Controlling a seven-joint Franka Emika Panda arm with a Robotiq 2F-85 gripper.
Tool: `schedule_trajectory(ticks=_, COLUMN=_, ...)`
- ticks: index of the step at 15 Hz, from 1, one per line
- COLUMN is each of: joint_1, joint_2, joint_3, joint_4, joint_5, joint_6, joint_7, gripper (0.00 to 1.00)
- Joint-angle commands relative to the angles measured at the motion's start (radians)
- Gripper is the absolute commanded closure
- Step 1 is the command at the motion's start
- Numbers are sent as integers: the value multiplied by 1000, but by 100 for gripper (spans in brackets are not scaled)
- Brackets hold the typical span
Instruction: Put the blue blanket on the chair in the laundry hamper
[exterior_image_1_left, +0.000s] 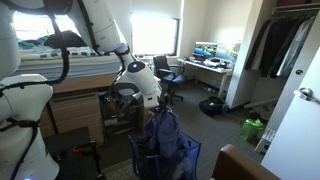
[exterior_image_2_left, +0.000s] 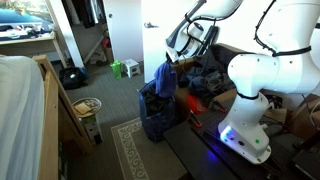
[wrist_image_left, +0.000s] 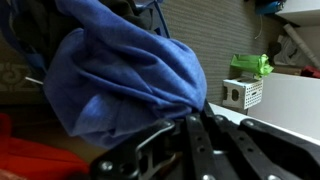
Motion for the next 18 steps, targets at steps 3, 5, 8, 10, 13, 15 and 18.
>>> schedule_trajectory(ticks=3, joint_1=201, joint_2=-96, joint_3=-193, joint_4=90, joint_5=-12, joint_6=-11, joint_7=-52, gripper=98)
schedule_trajectory(ticks=5, joint_1=272, joint_2=-137, joint_3=-267, joint_4=130, joint_5=-10, joint_6=-5, joint_7=-67, gripper=98)
schedule_trajectory(ticks=8, joint_1=360, joint_2=-189, joint_3=-351, joint_4=191, joint_5=-11, joint_6=-3, joint_7=-83, gripper=98)
schedule_trajectory(ticks=10, joint_1=425, joint_2=-220, joint_3=-412, joint_4=235, joint_5=-5, joint_6=-10, joint_7=-93, gripper=98)
schedule_trajectory(ticks=13, joint_1=403, joint_2=-269, joint_3=-403, joint_4=250, joint_5=-8, joint_6=4, joint_7=-118, gripper=98)
schedule_trajectory(ticks=15, joint_1=399, joint_2=-252, joint_3=-397, joint_4=228, joint_5=-3, joint_6=0, joint_7=-97, gripper=93)
schedule_trajectory(ticks=18, joint_1=393, joint_2=-274, joint_3=-398, joint_4=240, joint_5=-3, joint_6=0, joint_7=-111, gripper=93)
